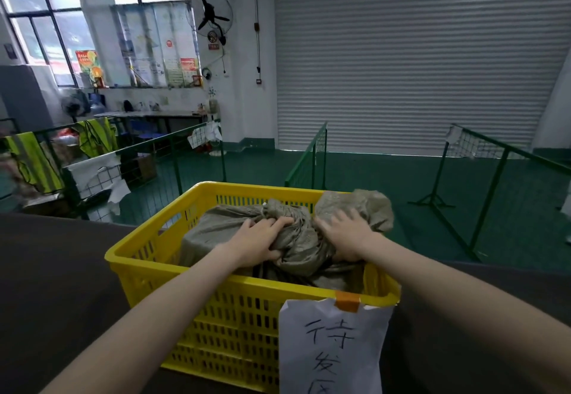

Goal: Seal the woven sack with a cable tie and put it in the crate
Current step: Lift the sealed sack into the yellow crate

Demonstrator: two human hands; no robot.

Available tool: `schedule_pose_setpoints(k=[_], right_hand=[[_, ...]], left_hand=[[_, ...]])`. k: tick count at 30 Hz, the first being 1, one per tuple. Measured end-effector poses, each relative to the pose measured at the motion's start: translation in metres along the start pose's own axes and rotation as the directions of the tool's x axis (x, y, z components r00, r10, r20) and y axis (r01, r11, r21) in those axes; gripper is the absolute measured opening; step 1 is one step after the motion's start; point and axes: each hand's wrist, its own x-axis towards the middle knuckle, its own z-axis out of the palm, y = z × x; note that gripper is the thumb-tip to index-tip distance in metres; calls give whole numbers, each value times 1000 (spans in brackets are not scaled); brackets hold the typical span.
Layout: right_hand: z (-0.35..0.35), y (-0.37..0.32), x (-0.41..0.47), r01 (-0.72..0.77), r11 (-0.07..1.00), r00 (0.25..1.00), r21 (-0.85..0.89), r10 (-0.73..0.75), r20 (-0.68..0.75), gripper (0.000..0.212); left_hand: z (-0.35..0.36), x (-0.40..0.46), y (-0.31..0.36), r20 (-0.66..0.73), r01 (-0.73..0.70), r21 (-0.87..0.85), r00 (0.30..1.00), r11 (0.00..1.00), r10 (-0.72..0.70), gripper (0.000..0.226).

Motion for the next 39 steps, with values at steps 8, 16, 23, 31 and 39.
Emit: schedule_pose_setpoints(k=[8, 16, 23, 31, 39], right_hand=[[5, 15, -5, -289, 956, 955, 47, 291, -51, 50], [19, -11, 4, -157, 924, 959, 349, 58, 278, 35], [-3, -2, -19, -129, 930, 887, 344, -47, 460, 43], [-22, -5, -57, -176, 867, 983, 466, 132, 124, 16], [-23, 4, -105, -27, 397, 810, 918, 547, -213, 18]], left_hand=[[-4, 1, -14, -182, -81, 263, 974, 961, 132, 68], [-4, -15, -8, -108, -49, 160, 992, 986, 66, 70], [1, -18, -10, -27, -107, -112, 994, 988, 105, 42], [-17, -31, 14, 64, -46, 362, 998, 931, 25, 44], [-42, -63, 18, -139, 201, 73, 972, 977, -190, 44]])
